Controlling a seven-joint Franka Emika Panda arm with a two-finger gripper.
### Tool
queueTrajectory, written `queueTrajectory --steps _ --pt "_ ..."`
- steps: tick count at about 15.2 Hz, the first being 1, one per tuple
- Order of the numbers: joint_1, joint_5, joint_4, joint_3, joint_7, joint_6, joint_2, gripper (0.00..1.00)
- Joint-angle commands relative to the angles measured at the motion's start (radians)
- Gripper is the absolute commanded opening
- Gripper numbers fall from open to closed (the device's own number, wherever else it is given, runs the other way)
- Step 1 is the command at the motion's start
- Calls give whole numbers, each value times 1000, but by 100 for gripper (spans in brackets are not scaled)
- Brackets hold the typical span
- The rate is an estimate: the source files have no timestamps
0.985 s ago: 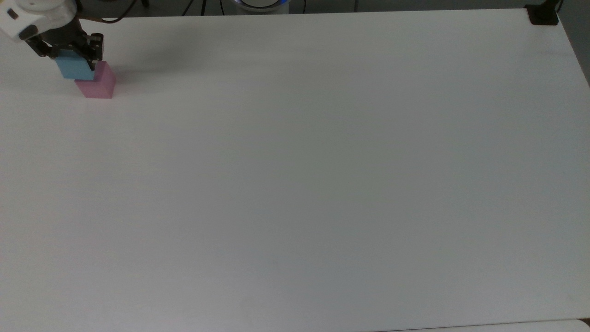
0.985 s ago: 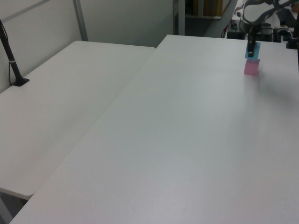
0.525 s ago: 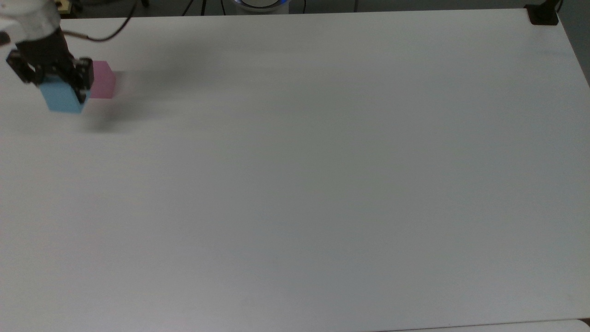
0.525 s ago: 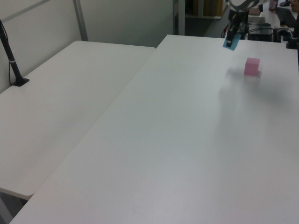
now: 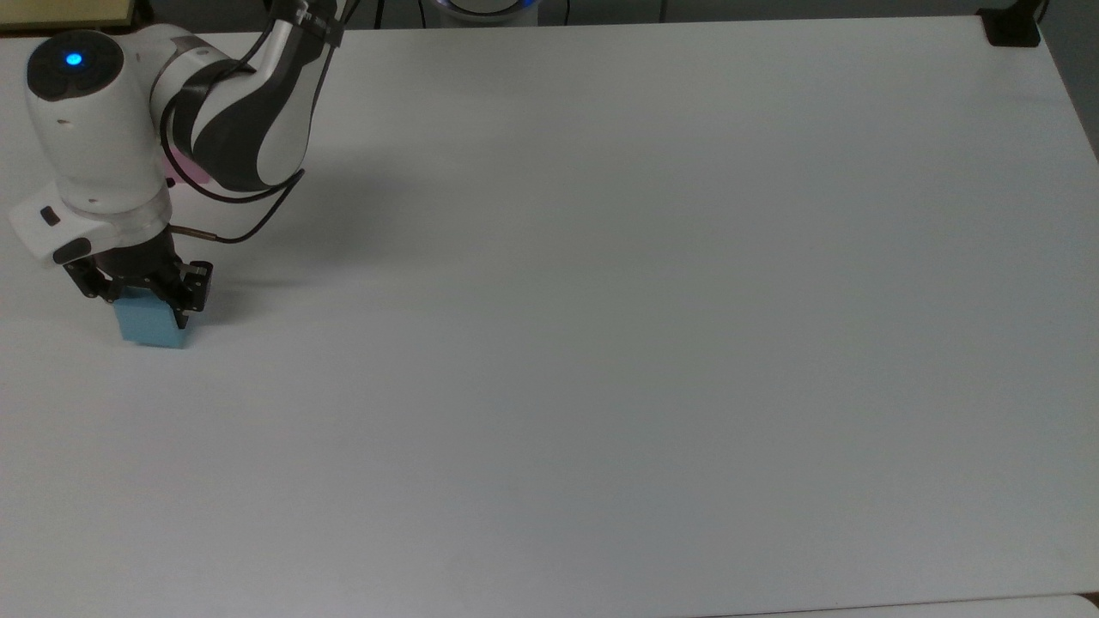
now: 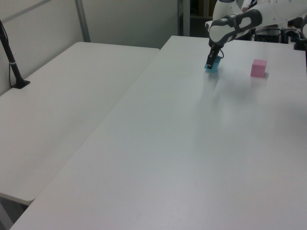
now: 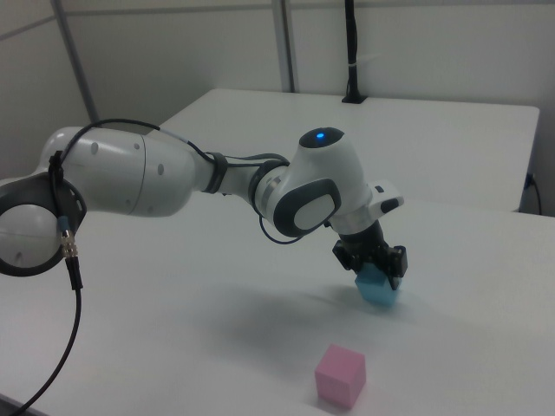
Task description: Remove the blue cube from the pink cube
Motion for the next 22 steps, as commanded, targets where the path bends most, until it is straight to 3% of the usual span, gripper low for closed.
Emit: queueTrajectory --steps 1,6,9,11,13,15,18,22 --pt "-13 16 18 13 7 13 9 100" --pt "-7 17 17 11 10 13 -22 100" --pt "3 -4 -83 11 65 -9 -193 100" --pt "4 -118 -141 27 119 -191 -357 100" --pt "-11 -223 -143 88 194 -383 -466 100" --pt "-22 -286 -152 164 310 -518 -584 100" --pt "-25 -369 -179 289 346 -698 -692 100" --pt "12 -369 -178 314 346 -754 -726 100"
